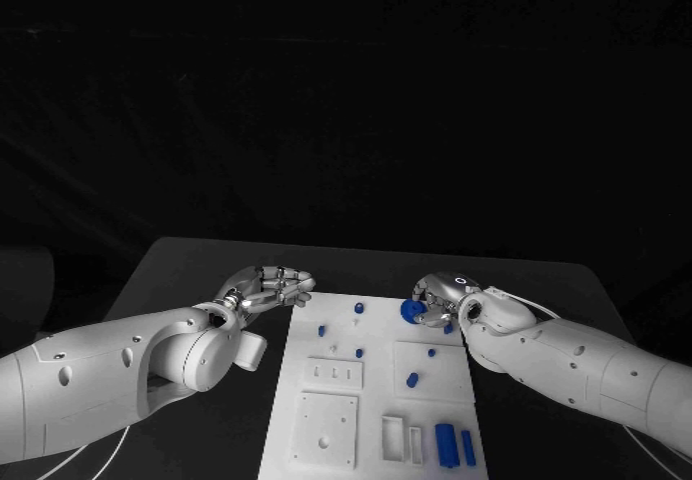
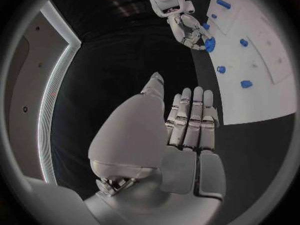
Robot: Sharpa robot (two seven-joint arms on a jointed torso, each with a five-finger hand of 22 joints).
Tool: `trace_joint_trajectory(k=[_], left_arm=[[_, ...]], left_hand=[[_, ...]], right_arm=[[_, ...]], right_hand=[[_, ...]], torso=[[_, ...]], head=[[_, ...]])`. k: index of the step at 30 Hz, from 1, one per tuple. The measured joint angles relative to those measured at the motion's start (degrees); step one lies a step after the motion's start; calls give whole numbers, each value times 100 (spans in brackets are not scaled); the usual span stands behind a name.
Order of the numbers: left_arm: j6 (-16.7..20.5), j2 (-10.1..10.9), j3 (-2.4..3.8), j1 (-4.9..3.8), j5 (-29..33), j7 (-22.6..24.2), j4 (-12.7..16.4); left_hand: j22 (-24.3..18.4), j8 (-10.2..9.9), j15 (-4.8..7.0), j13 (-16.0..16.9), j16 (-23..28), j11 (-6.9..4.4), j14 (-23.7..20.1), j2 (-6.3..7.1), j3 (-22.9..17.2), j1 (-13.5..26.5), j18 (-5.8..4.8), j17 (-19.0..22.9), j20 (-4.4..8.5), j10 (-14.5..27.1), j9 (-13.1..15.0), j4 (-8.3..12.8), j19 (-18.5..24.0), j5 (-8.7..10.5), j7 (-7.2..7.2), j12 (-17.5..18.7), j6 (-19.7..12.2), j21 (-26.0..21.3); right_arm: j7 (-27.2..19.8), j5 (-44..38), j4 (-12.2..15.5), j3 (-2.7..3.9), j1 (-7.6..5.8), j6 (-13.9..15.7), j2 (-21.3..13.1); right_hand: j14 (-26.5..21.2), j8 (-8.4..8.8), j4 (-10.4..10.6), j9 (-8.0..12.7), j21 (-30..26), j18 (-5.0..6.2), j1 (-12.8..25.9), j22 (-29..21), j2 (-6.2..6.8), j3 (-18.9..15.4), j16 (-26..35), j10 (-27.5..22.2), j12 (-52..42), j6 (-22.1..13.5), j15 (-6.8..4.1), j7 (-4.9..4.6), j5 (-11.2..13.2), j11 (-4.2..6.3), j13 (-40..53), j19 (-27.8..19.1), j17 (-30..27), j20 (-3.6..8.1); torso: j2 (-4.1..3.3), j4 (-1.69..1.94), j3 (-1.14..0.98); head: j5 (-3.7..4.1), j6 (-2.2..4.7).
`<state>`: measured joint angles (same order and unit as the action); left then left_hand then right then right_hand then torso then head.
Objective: Assemble the parts on the task board
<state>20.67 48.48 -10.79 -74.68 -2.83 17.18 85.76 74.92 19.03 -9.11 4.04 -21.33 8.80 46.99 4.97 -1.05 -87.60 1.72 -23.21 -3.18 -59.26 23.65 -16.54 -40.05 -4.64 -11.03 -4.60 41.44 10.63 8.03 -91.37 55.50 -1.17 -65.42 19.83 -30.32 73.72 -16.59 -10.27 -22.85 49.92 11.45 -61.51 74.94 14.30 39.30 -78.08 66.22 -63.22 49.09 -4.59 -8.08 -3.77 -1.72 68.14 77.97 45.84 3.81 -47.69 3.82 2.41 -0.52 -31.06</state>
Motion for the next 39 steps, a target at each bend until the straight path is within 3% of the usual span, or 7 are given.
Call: trace_joint_trajectory(k=[5, 17, 33, 36, 39], left_arm=[[0, 8, 1, 0, -5, -3, 4], [0, 23, 1, 0, -16, -8, 20], [0, 94, 3, -1, -51, -14, 61], [0, 107, 3, -2, -58, -15, 67], [0, 121, 3, -3, -66, -16, 73]], left_hand=[[0, 0, 0, 0, 0, 0, 0, 0, 11, 0, 0, 0, 0, 0, 0, -11, 0, 0, 0, 0, 0, 0], [-1, 0, 0, 1, 0, 0, 0, 0, 14, 0, 0, 0, 0, 0, 1, -14, 0, 0, 0, 0, 0, 0], [3, 0, 0, 1, 0, 0, 0, 0, 14, 0, 0, 0, 0, 0, -5, -14, 0, 0, 0, 0, 0, 0], [3, 0, 0, 1, 0, 0, 0, 0, 14, 0, 0, 0, 0, 0, -5, -14, 0, 0, 0, 0, 0, 0], [3, 0, 0, 1, 0, 0, 0, 0, 14, 0, 0, 0, 0, 0, -5, -14, 0, 0, 0, 0, 0, 0]], right_arm=[[-2, -7, -25, 2, -5, -25, 26], [25, -351, -41, -39, 30, 130, 93], [58, -791, -29, -101, 95, 425, 95], [56, -819, -37, -116, 98, 452, 95], [46, -835, -43, -156, 89, 492, 95]], right_hand=[[0, 0, 3, -7, 23, -7, 4, 0, -38, 8, 3, -8, -7, 15, 0, 12, 6, 8, -16, -14, 26, 14], [-13, -170, -37, -113, 100, -11, -56, -1, -97, 186, 55, -17, -29, 238, -73, 231, 44, 82, -69, -31, 87, 29], [6, -214, -71, -128, 101, -11, -55, -2, -96, 232, 55, 3, -61, 261, -91, 253, 66, 102, -85, -39, 105, 19], [6, -203, -81, -133, 123, -11, -57, -2, -2, 222, 54, 3, -61, 262, -91, 254, 66, 102, -91, -40, 112, 18], [6, -204, -106, -134, 132, -10, -64, -2, 5, 198, 77, 3, -61, 262, -91, 254, 66, 102, -104, -40, 119, 18]], torso=[[1, -3, -7], [2, -5, -9], [2, -15, -9], [2, -14, -10], [2, -13, -11]], head=[[-1, -8], [-5, -19], [24, -46], [28, -47], [36, -47]])
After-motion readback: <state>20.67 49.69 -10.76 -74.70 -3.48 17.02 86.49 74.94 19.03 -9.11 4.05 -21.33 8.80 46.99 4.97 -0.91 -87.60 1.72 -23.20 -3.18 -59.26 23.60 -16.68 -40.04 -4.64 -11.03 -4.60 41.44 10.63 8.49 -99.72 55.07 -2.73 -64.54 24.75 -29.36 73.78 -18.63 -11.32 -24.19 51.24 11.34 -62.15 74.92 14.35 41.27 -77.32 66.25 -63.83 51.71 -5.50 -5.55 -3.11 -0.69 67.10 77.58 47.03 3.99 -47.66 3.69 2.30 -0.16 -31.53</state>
